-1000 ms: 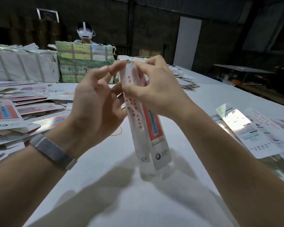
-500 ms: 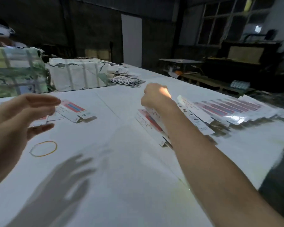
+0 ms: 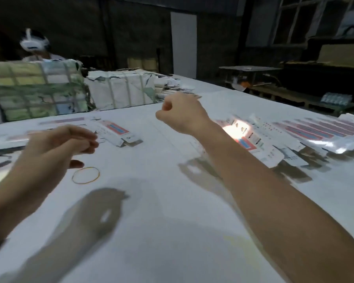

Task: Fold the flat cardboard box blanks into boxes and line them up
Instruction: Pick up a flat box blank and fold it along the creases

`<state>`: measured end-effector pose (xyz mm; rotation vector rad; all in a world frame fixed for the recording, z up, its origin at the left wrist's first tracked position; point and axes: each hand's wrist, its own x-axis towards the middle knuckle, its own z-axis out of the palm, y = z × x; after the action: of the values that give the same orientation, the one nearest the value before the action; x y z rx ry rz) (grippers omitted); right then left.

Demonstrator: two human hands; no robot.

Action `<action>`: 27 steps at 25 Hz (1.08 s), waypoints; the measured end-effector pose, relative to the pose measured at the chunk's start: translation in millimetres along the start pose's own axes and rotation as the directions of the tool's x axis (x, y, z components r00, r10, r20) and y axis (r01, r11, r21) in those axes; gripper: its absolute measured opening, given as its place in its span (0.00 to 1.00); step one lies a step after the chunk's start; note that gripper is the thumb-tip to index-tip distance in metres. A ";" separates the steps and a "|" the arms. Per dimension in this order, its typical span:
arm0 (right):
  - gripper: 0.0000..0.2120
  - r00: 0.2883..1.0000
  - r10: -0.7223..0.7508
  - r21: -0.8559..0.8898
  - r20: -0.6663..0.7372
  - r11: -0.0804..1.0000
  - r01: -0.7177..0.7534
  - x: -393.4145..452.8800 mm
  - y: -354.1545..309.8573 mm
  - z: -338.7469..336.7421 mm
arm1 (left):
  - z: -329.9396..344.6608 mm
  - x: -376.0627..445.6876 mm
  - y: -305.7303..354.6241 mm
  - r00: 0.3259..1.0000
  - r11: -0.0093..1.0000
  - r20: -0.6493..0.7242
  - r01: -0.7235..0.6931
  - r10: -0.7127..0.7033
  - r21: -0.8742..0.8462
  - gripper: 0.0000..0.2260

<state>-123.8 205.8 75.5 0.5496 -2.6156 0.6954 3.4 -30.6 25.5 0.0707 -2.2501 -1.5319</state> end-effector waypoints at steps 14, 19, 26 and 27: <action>0.14 0.882 -0.460 0.378 0.100 0.838 0.393 -70.5 -99.2 39.1 | -100.5 7.2 -58.8 0.851 0.119 -0.371 0.440 -0.372 0.890 0.20; 0.14 0.876 -0.473 0.404 0.096 0.823 0.400 -72.1 -95.2 45.0 | -107.8 9.7 -50.9 0.921 0.133 -0.274 0.319 -0.276 0.938 0.14; 0.15 0.875 -0.472 0.423 0.108 0.818 0.389 -69.8 -89.0 49.0 | -120.5 2.9 -30.3 0.886 0.149 -0.224 0.306 -0.407 0.940 0.18; 0.15 0.876 -0.468 0.421 0.115 0.822 0.384 -69.3 -88.6 49.6 | -118.7 2.1 -22.5 0.896 0.184 -0.214 0.303 -0.390 0.935 0.19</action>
<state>-36.9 127.1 38.7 1.3558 -2.3987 1.0483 40.4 -144.4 42.5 0.9663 -3.0074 0.0389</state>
